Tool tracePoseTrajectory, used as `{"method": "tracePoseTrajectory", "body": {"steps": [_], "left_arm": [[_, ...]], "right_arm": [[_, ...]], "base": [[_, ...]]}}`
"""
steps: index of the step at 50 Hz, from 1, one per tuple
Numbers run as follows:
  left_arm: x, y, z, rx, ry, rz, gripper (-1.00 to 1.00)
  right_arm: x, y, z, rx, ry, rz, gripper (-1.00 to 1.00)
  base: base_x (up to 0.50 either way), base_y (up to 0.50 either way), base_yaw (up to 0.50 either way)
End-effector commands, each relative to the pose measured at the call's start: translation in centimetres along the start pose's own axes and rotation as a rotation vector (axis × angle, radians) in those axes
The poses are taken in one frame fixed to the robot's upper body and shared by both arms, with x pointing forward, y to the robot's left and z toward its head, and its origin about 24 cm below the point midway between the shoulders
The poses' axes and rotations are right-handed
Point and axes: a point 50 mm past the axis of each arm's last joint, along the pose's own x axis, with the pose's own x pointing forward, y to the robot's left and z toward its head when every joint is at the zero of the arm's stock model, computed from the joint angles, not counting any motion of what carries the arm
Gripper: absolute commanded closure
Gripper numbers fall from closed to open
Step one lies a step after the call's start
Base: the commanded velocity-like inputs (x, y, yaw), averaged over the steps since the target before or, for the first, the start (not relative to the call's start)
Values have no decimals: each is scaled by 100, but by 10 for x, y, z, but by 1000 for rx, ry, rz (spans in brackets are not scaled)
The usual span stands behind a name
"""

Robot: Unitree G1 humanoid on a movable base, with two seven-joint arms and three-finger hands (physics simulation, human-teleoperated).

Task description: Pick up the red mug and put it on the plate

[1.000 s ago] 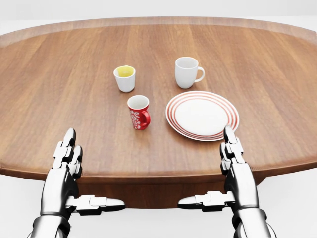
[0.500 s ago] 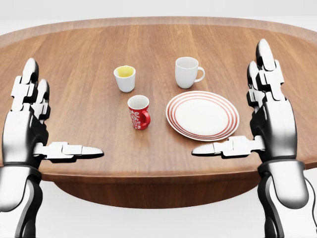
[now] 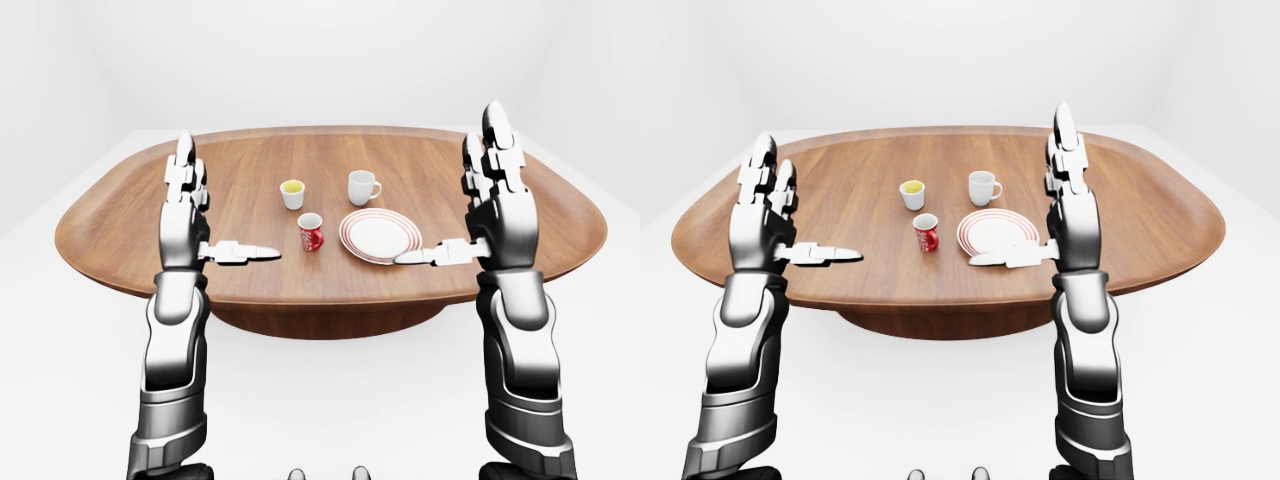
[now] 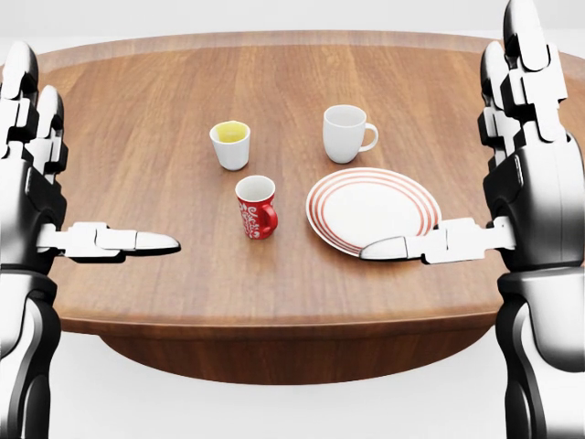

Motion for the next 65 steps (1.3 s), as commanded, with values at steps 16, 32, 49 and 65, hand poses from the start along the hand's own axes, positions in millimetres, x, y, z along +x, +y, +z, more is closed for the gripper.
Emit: {"method": "tracePoseTrajectory", "body": {"steps": [16, 32, 49, 65], "left_arm": [[1, 0, 9, 10, -40, -2, -100], [1, 0, 9, 13, -38, -5, -100], [0, 0, 10, 13, -41, -5, -100], [0, -2, 8, 15, -34, -8, -100]], "right_arm": [[2, 5, 9, -28, -37, 34, -100], [2, 6, 8, -37, -34, 40, -100], [1, 6, 10, -41, -43, 48, -100], [1, 8, 9, -43, -37, 60, -100]], "base": [[0, 0, 0], [6, 0, 0], [24, 0, 0], [24, 0, 0]]}}
